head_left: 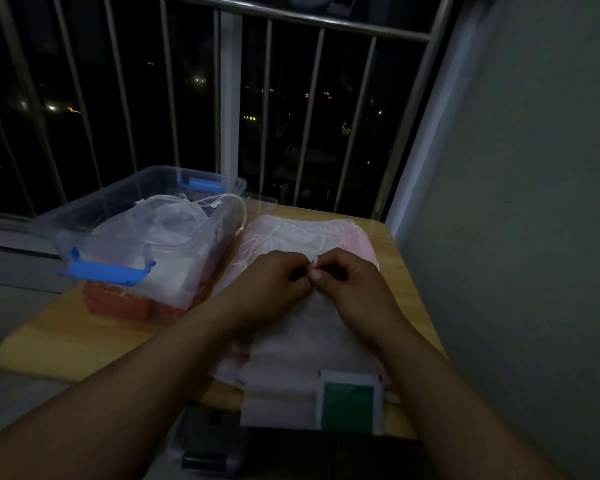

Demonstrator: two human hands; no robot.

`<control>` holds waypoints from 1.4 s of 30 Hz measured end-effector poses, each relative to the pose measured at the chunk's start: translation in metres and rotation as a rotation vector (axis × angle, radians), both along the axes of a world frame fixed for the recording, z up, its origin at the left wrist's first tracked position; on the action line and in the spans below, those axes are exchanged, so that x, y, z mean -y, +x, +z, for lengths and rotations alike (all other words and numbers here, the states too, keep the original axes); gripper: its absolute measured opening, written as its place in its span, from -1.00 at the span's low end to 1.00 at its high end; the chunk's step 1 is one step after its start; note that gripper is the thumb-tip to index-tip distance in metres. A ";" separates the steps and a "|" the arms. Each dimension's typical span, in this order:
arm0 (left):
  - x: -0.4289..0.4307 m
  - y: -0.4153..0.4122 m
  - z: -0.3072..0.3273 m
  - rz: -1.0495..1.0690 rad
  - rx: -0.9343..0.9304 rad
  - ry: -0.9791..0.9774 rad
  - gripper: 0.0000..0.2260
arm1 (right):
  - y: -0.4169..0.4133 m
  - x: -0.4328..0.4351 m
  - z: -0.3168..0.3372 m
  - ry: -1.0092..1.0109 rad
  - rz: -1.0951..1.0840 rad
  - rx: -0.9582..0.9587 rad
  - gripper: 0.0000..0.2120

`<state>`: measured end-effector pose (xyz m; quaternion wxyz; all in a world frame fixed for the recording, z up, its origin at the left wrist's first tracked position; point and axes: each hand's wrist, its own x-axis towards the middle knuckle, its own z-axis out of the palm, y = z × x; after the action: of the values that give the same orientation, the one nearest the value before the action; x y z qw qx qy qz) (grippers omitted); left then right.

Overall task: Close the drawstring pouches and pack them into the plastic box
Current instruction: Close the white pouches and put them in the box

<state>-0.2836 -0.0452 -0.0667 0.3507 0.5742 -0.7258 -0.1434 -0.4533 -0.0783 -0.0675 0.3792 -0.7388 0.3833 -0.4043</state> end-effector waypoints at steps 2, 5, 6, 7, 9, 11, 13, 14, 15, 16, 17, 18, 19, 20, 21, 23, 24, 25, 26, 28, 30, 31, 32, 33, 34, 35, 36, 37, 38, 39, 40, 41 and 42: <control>0.000 0.004 0.004 -0.042 -0.058 0.051 -0.81 | -0.002 0.001 0.001 0.097 0.030 0.076 -0.90; -0.002 0.008 0.008 -0.095 -0.142 0.149 -0.80 | -0.005 0.003 0.002 0.287 0.103 0.171 -0.85; -0.003 0.009 0.008 -0.106 -0.172 0.174 -0.80 | -0.005 0.003 0.002 0.369 0.130 0.227 -0.85; -0.004 0.009 0.008 -0.112 -0.197 0.193 -0.79 | -0.004 0.002 0.004 0.452 0.156 0.289 -0.85; -0.004 0.009 0.007 -0.115 -0.219 0.211 -0.78 | -0.004 0.000 0.006 0.557 0.185 0.366 -0.86; -0.004 0.007 0.007 -0.103 -0.248 0.212 -0.76 | -0.006 0.001 0.007 0.576 0.184 0.383 -0.85; -0.004 0.006 0.007 -0.086 -0.316 0.212 -0.75 | -0.007 0.002 0.007 0.565 0.162 0.397 -0.81; -0.004 0.007 0.007 -0.077 -0.341 0.211 -0.75 | -0.008 0.003 0.007 0.550 0.141 0.395 -0.79; -0.003 0.009 0.006 -0.063 -0.351 0.205 -0.75 | -0.008 0.004 0.007 0.528 0.120 0.386 -0.76; -0.001 0.011 0.005 -0.041 -0.345 0.196 -0.74 | -0.008 0.005 0.006 0.505 0.105 0.375 -0.74; 0.000 0.012 0.003 -0.014 -0.334 0.187 -0.74 | -0.009 0.006 0.004 0.483 0.093 0.366 -0.72; 0.001 0.013 0.002 0.009 -0.315 0.182 -0.74 | -0.010 0.007 0.003 0.455 0.083 0.350 -0.73; 0.002 0.014 0.001 0.025 -0.298 0.184 -0.74 | -0.011 0.008 0.001 0.422 0.072 0.325 -0.75; 0.003 0.015 0.001 0.027 -0.283 0.193 -0.74 | -0.012 0.009 0.000 0.388 0.062 0.297 -0.77; 0.003 0.015 0.001 0.019 -0.274 0.209 -0.74 | -0.014 0.009 0.000 0.361 0.048 0.278 -0.78; 0.000 0.016 0.000 -0.023 -0.239 0.227 -0.74 | -0.018 0.010 -0.001 0.328 0.006 0.276 -0.79; -0.001 0.018 -0.001 -0.045 -0.199 0.216 -0.76 | -0.019 0.011 -0.002 0.322 -0.016 0.275 -0.79; -0.002 0.019 -0.002 -0.062 -0.153 0.198 -0.77 | -0.021 0.011 -0.002 0.321 -0.035 0.268 -0.79; -0.003 0.021 -0.005 -0.073 -0.118 0.183 -0.78 | -0.021 0.010 -0.003 0.321 -0.041 0.258 -0.79; -0.003 0.022 -0.007 -0.067 -0.100 0.160 -0.79 | -0.022 0.010 -0.004 0.318 -0.041 0.240 -0.80; -0.004 0.020 -0.009 -0.034 -0.125 0.130 -0.80 | -0.022 0.009 -0.003 0.302 -0.057 0.205 -0.85; -0.004 0.017 -0.009 -0.007 -0.143 0.112 -0.79 | -0.022 0.008 -0.003 0.294 -0.054 0.176 -0.86; -0.004 0.013 -0.010 0.025 -0.164 0.095 -0.78 | -0.022 0.008 -0.003 0.292 -0.034 0.143 -0.85; -0.004 0.010 -0.011 0.059 -0.180 0.086 -0.77 | -0.021 0.006 -0.005 0.301 0.002 0.119 -0.85; -0.004 0.007 -0.013 0.089 -0.188 0.079 -0.75 | -0.021 0.006 -0.006 0.321 0.034 0.097 -0.87; -0.003 0.005 -0.013 0.115 -0.192 0.073 -0.75 | -0.020 0.005 -0.006 0.354 0.054 0.081 -0.91; -0.003 0.004 -0.013 0.132 -0.193 0.071 -0.75 | -0.020 0.004 -0.005 0.384 0.049 0.056 -0.86; -0.001 0.004 -0.012 0.153 -0.200 0.070 -0.74 | -0.021 0.004 -0.003 0.411 0.026 0.027 -0.80; 0.001 0.007 -0.012 0.177 -0.211 0.072 -0.74 | -0.023 0.003 0.000 0.422 0.003 -0.003 -0.79; 0.004 0.009 -0.012 0.198 -0.232 0.075 -0.74 | -0.024 0.003 0.002 0.421 -0.015 -0.025 -0.82; 0.005 0.011 -0.011 0.218 -0.257 0.070 -0.74 | -0.026 0.003 0.004 0.407 -0.021 -0.032 -0.86; 0.008 0.013 -0.013 0.233 -0.275 0.066 -0.72 | -0.027 0.003 0.004 0.391 -0.037 -0.025 -0.86; 0.008 0.013 -0.013 0.236 -0.299 0.070 -0.70 | -0.027 0.002 0.005 0.376 -0.059 -0.005 -0.84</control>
<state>-0.2706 -0.0527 -0.0795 0.4491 0.6394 -0.5877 -0.2100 -0.4805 -0.0807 -0.0627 0.4975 -0.6446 0.4744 -0.3345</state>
